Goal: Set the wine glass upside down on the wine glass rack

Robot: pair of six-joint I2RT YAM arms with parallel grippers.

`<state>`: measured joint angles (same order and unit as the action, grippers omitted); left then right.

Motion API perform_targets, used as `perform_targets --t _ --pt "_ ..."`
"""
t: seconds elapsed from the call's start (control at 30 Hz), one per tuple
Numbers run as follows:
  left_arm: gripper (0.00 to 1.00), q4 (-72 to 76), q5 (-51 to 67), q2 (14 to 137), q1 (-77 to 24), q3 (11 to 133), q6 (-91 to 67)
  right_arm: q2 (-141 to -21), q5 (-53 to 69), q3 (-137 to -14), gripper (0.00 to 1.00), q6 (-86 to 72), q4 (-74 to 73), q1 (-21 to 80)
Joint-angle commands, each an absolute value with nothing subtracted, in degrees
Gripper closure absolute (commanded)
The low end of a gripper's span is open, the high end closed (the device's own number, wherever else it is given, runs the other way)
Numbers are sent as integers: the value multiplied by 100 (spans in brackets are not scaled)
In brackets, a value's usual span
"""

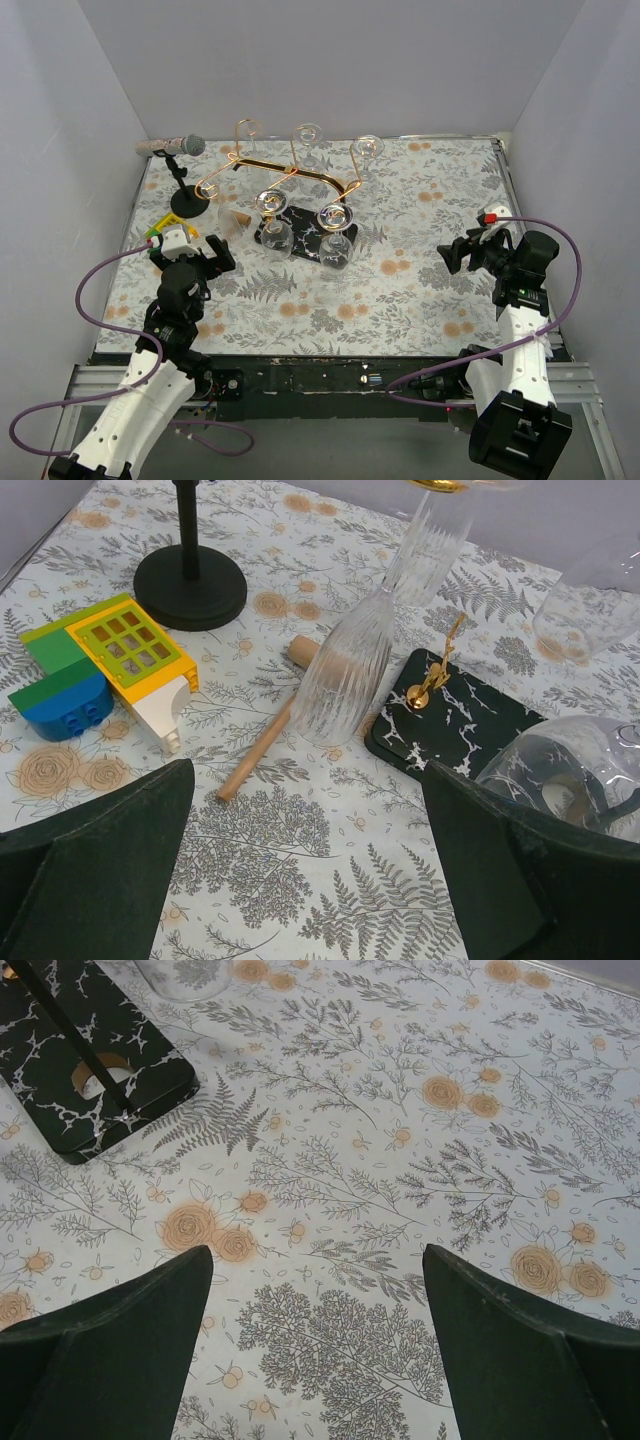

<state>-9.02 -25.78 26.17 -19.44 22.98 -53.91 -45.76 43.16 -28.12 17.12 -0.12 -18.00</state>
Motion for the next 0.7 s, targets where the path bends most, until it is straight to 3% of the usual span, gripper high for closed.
perform_targets --t 0.0,0.27,0.67 --pt "2 -923 -2505 2610 -1907 2417 -5317 -4553 4333 -2856 6 1767 17 -1837" --pt "2 -932 -2452 2566 -1907 2443 -5326 -4527 3569 -2830 7 923 246 -1837" --pt "2 -984 -2426 2522 -1907 2470 -5335 -4386 3419 -2690 4 563 448 -1837"
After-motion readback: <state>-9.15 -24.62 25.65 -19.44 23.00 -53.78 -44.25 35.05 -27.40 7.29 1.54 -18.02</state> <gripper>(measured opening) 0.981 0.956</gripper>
